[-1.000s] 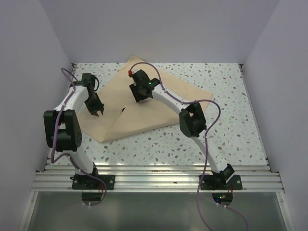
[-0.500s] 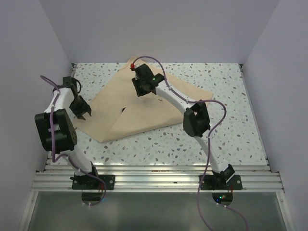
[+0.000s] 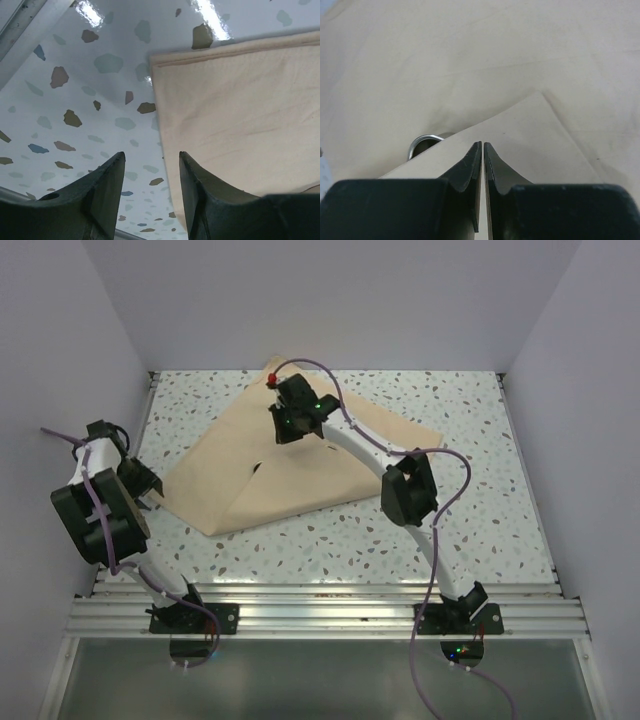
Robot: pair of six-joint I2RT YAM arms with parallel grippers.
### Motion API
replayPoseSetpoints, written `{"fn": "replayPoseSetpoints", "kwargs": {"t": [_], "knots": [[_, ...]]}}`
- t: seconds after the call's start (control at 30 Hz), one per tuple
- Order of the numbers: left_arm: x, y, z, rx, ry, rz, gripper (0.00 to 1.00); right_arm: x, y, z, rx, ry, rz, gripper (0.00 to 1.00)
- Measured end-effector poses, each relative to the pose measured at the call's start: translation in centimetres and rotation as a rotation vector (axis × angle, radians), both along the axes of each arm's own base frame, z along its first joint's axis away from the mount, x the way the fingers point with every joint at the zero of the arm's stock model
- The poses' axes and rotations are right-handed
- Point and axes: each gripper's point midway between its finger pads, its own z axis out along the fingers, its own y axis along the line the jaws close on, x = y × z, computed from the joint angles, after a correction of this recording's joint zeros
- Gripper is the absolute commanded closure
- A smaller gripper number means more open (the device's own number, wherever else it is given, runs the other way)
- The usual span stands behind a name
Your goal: Prepare the surgical pack
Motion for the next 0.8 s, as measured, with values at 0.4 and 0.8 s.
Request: {"fn": "replayPoseSetpoints", "kwargs": {"t": [0.4, 0.8], "knots": [[1.0, 0.2, -0.2, -0.051, -0.082, -0.011, 0.46, -13.6, 7.1, 4.7, 0.142, 0.131, 0.302, 0.94], [2.3, 0.1, -2.3, -0.09, -0.109, -0.043, 0.48, -20.6, 9.1, 3.3, 0.118, 0.213, 0.433, 0.98]]}}
